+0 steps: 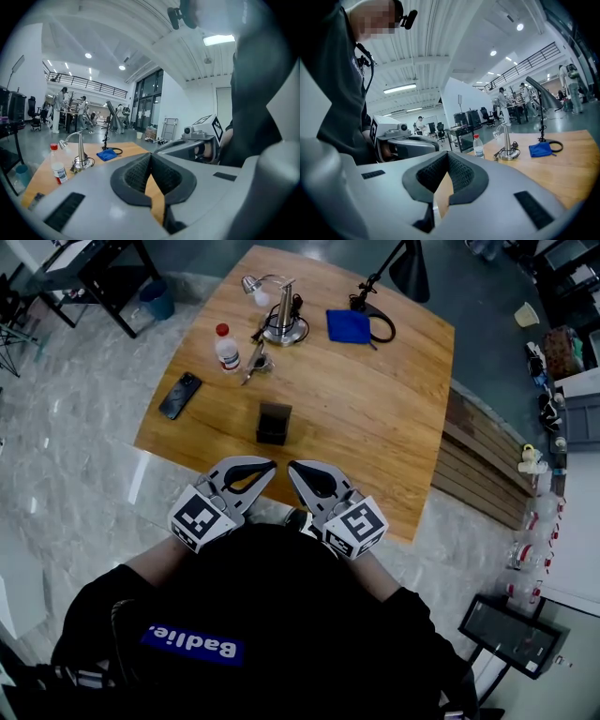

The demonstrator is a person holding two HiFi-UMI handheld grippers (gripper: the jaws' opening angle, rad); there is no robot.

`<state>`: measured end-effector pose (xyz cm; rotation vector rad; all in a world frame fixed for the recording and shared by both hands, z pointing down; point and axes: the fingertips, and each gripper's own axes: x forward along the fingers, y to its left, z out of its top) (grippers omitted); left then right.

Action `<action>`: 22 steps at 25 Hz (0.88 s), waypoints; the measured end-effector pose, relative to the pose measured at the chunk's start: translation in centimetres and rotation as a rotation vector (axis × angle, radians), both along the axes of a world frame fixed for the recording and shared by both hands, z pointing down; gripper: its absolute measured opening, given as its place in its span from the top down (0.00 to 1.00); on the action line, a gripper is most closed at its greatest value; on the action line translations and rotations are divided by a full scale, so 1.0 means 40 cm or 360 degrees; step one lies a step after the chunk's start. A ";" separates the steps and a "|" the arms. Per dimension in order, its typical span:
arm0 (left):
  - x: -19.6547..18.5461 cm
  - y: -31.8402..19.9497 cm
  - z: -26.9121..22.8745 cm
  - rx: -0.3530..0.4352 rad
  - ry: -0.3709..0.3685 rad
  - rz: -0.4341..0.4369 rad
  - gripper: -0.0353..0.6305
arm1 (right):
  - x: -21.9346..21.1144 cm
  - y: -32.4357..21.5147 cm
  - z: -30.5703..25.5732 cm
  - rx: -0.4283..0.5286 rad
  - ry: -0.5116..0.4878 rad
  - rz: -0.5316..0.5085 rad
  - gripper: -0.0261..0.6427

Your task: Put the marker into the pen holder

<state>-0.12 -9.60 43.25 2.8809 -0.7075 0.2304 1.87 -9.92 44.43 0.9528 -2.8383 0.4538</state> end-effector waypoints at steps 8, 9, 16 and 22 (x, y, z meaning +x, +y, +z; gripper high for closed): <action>-0.009 0.006 0.014 -0.0017 -0.0005 0.0002 0.93 | -0.014 0.015 -0.001 0.0019 0.0026 -0.0029 0.95; -0.010 0.005 0.015 -0.0023 -0.0004 -0.0005 0.93 | -0.014 0.016 0.000 0.0018 0.0027 -0.0028 0.95; -0.014 -0.003 0.016 -0.0003 -0.0004 -0.0032 0.93 | -0.007 0.019 0.006 0.0007 0.0022 -0.0018 0.95; -0.012 0.001 0.017 -0.0005 -0.0012 -0.0022 0.93 | -0.006 0.020 0.005 0.0005 0.0026 -0.0022 0.95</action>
